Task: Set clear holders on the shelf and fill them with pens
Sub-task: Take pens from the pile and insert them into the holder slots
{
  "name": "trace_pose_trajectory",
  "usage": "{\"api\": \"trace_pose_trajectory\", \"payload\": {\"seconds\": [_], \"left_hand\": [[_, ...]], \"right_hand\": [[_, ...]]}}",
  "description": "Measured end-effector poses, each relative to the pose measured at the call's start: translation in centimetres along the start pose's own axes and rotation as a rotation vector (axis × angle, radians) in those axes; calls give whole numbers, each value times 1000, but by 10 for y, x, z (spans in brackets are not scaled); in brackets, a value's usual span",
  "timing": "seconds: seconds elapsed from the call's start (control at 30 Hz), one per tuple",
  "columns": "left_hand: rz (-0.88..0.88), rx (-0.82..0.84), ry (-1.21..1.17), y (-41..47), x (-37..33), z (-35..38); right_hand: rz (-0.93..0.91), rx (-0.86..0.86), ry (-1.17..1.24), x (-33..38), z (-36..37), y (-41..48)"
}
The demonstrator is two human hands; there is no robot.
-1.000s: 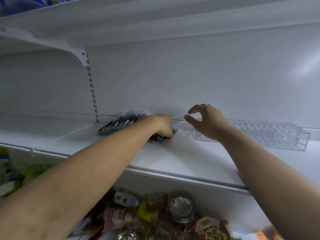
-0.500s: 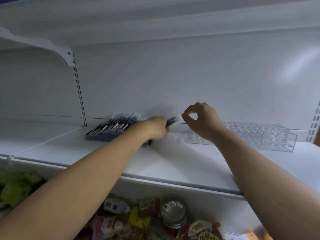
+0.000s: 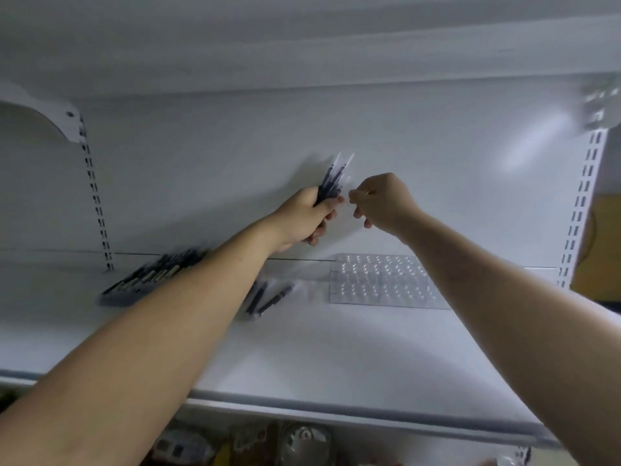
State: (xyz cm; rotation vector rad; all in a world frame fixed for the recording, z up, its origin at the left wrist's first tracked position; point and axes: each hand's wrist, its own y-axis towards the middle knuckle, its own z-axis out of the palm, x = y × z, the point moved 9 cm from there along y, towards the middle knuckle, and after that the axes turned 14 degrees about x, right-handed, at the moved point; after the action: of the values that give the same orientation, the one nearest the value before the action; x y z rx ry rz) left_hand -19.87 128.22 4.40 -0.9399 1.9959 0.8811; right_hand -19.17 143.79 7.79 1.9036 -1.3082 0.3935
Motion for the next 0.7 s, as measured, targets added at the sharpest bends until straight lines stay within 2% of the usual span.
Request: {"api": "trace_pose_trajectory", "payload": {"seconds": [0.2, 0.43, 0.57, 0.7], "left_hand": [[77, 102, -16, 20, 1, 17], [130, 128, -37, 6, 16, 27], [180, 104, -30, -3, 16, 20], [155, 73, -74, -5, 23, 13]], "right_hand": [[-60, -107, 167, -26, 5, -7], [-80, -33, 352, -32, 19, -17], [-112, -60, 411, -26, 19, -24], [-120, -143, 536, -27, 12, -26]]}}
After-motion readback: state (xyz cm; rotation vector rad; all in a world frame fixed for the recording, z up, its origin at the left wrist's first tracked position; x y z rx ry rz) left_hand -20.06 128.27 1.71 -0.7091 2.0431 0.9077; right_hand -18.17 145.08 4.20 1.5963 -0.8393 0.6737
